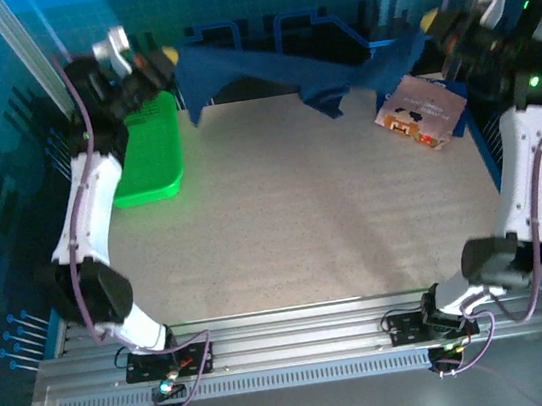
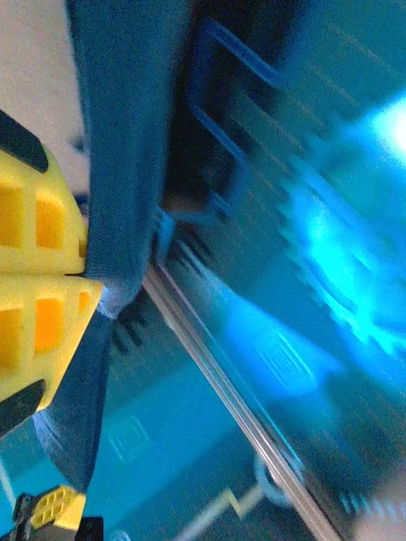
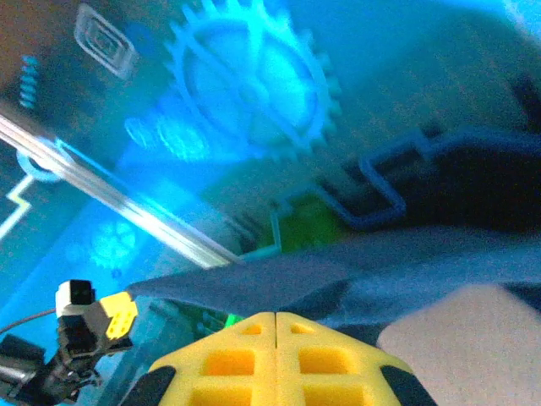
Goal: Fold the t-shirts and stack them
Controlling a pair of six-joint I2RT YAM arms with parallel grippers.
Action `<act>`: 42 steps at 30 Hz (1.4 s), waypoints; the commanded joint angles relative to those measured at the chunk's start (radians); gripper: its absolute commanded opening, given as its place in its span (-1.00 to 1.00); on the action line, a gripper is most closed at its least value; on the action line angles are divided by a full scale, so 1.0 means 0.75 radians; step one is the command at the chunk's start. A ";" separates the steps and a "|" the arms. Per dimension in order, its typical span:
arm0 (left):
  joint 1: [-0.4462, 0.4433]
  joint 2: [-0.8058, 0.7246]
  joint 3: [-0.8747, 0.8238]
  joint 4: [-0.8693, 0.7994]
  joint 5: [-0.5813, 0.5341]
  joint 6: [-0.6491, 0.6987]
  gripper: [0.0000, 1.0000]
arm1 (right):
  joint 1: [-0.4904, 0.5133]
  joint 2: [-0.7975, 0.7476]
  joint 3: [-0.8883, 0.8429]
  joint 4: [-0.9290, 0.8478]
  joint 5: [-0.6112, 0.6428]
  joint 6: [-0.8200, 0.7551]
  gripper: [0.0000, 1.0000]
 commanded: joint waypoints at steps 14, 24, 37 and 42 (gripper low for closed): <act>0.047 -0.599 -1.191 -0.652 -0.621 0.099 0.98 | -0.012 -0.768 -1.560 -0.594 0.388 -0.211 0.41; 0.039 -0.651 -1.051 -0.743 -0.648 0.032 0.98 | 0.000 -0.418 -1.153 -0.601 0.655 -0.350 0.51; -0.137 -0.241 -0.999 -0.499 -0.638 0.007 0.89 | 0.279 -0.053 -1.129 -0.473 0.720 -0.388 0.36; -0.139 -0.165 -0.978 -0.524 -0.668 -0.013 0.84 | 0.372 -0.097 -1.294 -0.444 0.751 -0.302 0.32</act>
